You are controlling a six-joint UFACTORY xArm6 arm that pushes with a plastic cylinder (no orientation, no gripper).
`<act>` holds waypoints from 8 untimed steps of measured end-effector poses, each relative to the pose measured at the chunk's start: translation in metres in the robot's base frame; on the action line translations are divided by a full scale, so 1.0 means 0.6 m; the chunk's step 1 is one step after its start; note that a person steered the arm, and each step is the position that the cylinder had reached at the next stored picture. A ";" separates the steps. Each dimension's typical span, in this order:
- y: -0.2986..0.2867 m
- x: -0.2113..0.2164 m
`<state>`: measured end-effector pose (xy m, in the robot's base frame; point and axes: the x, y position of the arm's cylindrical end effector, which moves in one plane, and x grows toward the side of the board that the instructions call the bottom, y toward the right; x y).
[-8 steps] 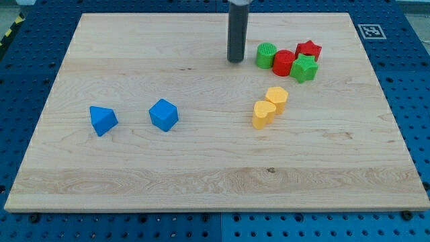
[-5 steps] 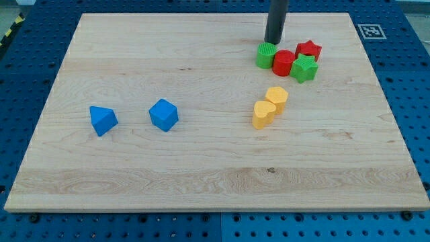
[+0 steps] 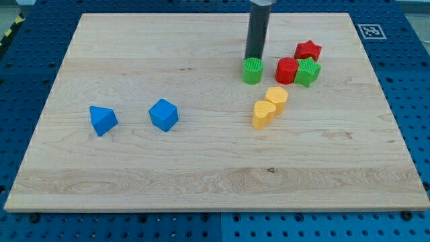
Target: Slide green circle between red circle and yellow hexagon
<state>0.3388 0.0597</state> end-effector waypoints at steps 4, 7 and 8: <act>-0.003 0.066; 0.040 0.136; -0.001 0.101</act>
